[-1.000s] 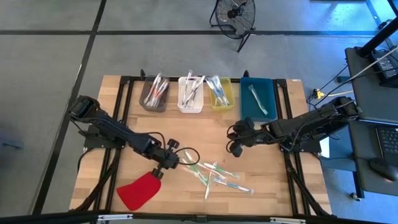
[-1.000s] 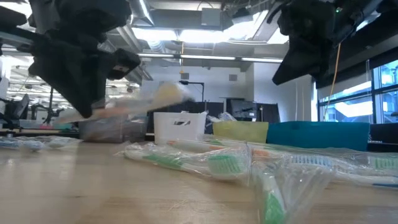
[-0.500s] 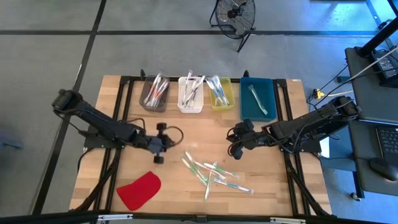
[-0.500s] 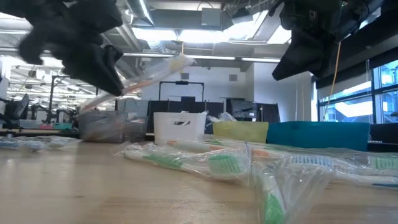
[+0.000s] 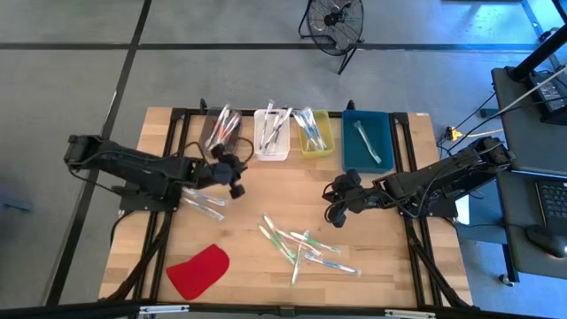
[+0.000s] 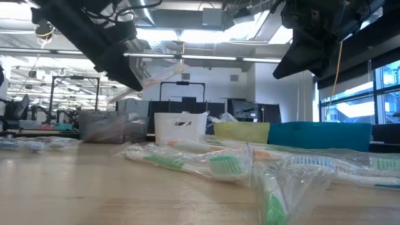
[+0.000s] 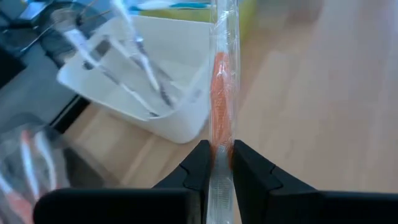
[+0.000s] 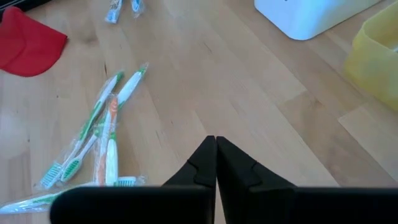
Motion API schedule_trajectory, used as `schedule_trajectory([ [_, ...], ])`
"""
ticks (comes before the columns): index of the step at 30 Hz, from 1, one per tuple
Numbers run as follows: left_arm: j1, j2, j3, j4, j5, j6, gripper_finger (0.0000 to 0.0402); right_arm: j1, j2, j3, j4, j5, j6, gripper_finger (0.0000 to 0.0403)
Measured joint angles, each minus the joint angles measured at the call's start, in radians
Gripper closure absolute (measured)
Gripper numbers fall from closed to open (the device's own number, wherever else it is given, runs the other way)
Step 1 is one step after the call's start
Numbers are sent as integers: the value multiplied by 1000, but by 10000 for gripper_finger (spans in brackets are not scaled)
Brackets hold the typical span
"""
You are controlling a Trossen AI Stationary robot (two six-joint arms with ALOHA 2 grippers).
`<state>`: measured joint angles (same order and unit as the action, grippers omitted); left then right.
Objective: Pick & Place Toothbrushes
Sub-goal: Put the orange toothbrush into the black bin
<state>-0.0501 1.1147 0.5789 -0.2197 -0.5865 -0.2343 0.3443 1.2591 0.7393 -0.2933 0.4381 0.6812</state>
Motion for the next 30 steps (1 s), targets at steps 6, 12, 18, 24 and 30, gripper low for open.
schedule_trajectory([
  [6,100,-1,0,4,-48,-75,357,0,0,0,1,0,-9,391],
  [12,226,-1,11,-22,-76,-124,359,0,0,0,1,0,-9,374],
  [18,364,-1,76,-108,-34,-122,357,0,0,0,2,0,-7,365],
  [24,506,-1,122,-239,44,-103,357,0,0,0,2,-1,-5,369],
  [30,633,-1,122,-279,140,-100,357,0,0,0,2,-1,-5,384],
])
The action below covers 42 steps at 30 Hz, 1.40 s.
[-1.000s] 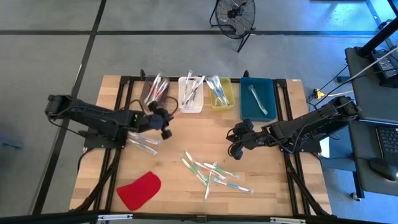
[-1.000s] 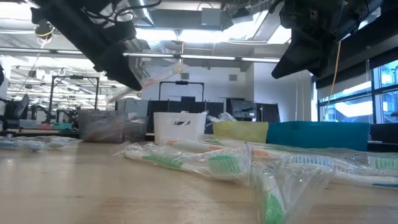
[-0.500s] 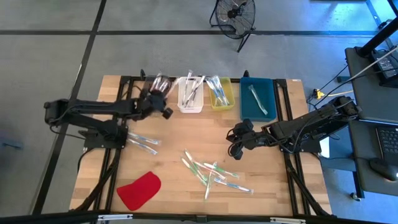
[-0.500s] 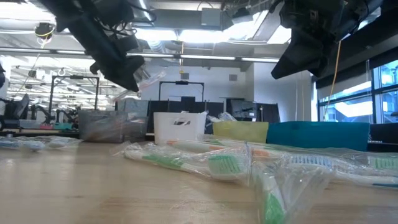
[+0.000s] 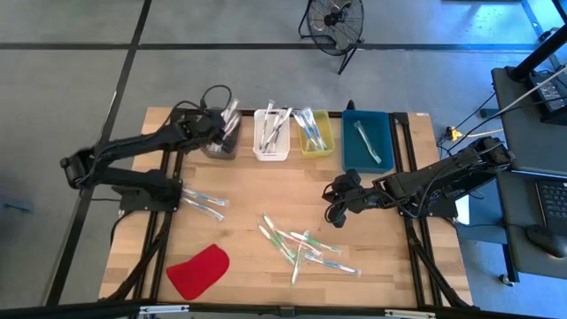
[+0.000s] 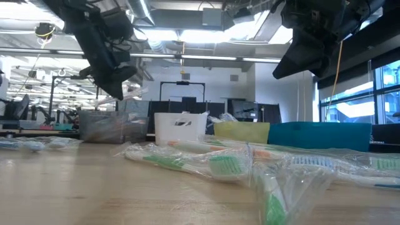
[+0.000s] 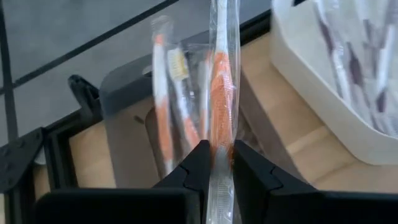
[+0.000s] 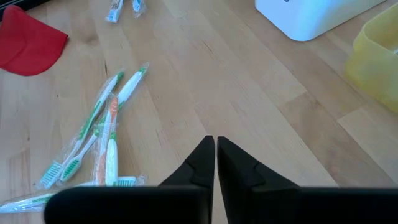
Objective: Pick & Place Toothbrushes
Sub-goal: Put the orange toothbrush into the black bin
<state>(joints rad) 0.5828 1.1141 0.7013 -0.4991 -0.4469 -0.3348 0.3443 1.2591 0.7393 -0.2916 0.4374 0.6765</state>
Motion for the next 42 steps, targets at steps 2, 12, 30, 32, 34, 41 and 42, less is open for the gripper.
schedule_trajectory([
  [2,25,0,0,0,6,14,357,0,0,0,0,0,0,389],
  [12,97,39,-23,2,43,61,359,0,0,0,4,0,1,389],
  [30,103,189,-23,33,46,69,355,0,0,0,23,0,-4,375],
  [32,111,198,-23,33,54,69,355,0,0,0,23,0,-4,380],
  [34,120,209,-23,32,58,71,355,0,0,0,23,0,-4,385],
  [41,147,227,-23,33,69,123,344,0,0,0,23,-6,-4,396],
  [42,148,227,-23,32,70,124,340,0,0,0,23,-10,-4,396],
])
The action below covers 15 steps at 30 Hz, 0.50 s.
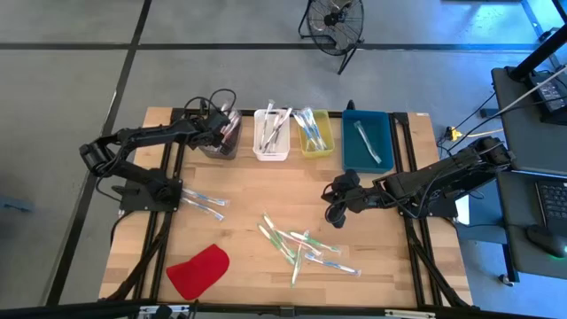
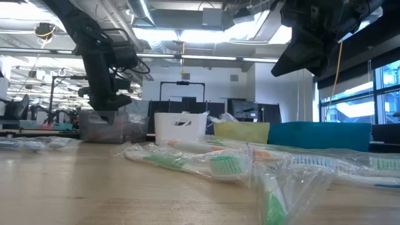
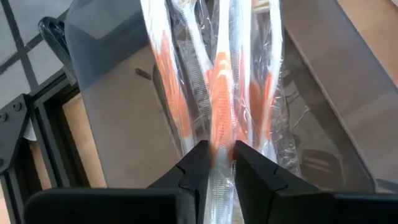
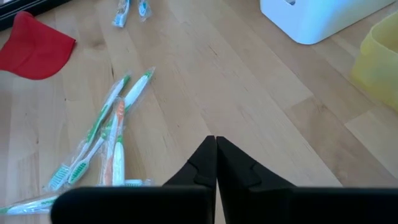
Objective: Pick & Place Toothbrushes
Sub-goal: Put the orange toothbrush into the black bin
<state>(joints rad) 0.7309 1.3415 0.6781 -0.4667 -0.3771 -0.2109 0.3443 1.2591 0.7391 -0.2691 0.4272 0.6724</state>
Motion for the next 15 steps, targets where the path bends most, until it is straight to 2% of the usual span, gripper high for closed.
schedule_trajectory([
  [8,0,0,0,0,-5,-12,305,0,0,0,0,-63,0,371],
  [15,0,0,3,-4,33,-11,251,0,0,0,0,-152,-1,344],
])
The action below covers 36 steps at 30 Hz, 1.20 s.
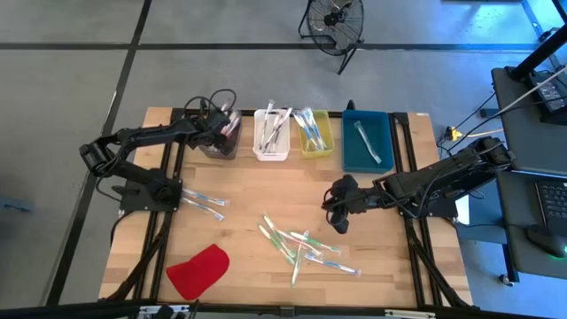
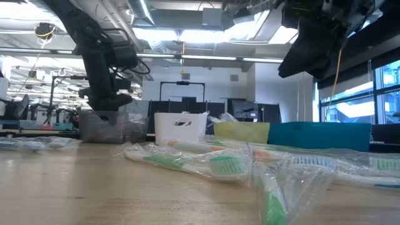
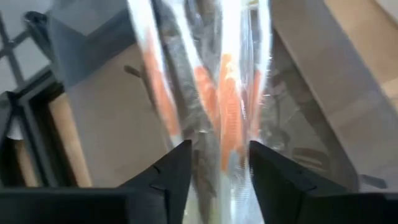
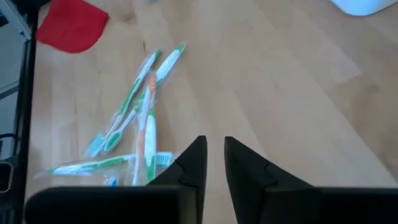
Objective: Pick & Place Toothbrushes
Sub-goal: Put the orange toothbrush into the black bin, then put the green toothbrush into the blue bin
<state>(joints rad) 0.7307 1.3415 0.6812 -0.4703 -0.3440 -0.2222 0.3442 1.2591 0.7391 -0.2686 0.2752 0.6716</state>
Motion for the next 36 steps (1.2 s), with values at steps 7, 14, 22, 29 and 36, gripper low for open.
schedule_trajectory([
  [7,0,0,35,-9,25,-3,188,0,0,0,0,-79,0,301],
  [14,0,0,93,-134,25,-7,156,7,0,0,39,-152,-6,250],
  [22,-33,-41,123,-195,33,-9,159,43,0,0,109,-153,-59,236],
  [29,-120,-123,123,-194,33,-54,162,79,0,0,146,-153,-90,264],
  [36,-273,-155,123,-192,33,-104,162,109,0,0,207,-139,-172,289],
])
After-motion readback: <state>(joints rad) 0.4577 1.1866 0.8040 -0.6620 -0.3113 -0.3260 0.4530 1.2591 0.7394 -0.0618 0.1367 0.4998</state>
